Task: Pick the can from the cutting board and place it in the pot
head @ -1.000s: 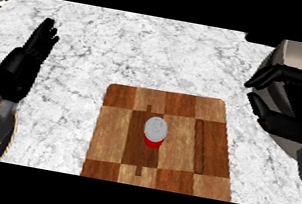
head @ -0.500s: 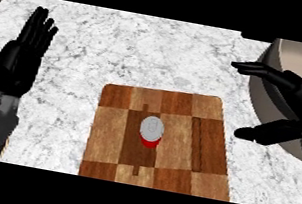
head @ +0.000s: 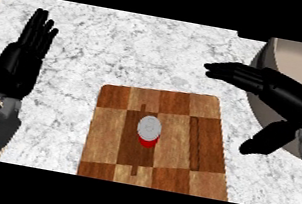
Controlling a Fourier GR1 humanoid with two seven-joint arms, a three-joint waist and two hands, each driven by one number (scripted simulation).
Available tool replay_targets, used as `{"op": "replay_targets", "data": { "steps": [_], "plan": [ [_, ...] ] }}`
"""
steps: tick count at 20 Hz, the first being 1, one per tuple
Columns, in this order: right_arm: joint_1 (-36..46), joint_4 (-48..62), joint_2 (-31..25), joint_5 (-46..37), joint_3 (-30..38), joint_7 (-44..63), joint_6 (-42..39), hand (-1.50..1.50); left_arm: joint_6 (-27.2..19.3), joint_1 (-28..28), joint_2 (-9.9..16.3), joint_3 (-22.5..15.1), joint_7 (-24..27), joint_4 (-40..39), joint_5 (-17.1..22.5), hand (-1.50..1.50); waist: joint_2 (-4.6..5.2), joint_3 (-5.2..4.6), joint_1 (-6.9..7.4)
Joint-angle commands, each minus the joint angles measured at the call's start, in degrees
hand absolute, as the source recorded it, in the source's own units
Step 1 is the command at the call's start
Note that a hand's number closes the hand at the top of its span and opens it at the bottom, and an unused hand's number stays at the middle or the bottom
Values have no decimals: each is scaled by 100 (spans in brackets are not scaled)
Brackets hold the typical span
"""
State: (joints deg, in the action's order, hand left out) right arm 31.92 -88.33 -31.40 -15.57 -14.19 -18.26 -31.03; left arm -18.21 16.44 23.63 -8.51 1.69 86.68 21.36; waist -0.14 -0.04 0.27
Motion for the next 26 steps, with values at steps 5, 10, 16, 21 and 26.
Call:
{"op": "replay_targets", "data": {
  "steps": [5, 10, 16, 21, 26],
  "plan": [
    [160, -1048, 535, -345, -622, 1877, -681, -150, -82, -114, -173, 37, -93, 232, -263, 0, -8, 1, -23],
    [176, -613, 1088, -782, -823, 2341, -703, -150, 200, -257, -314, 265, 100, 47, -217, 0, 15, 2, 4],
    [-108, -424, 1514, -1300, -1077, 2269, -795, -150, 237, -25, -440, 425, -203, 157, -400, 0, 13, 4, -9],
    [-347, -71, 1851, -1975, -1357, 1632, -280, -150, 421, 128, -542, 576, -13, -284, -630, 0, 20, 5, -19],
    [-243, -402, 2244, -2062, -1162, 1869, -491, -150, 468, -234, -542, 630, -495, 410, -705, 0, 10, 4, -5]
  ]
}}
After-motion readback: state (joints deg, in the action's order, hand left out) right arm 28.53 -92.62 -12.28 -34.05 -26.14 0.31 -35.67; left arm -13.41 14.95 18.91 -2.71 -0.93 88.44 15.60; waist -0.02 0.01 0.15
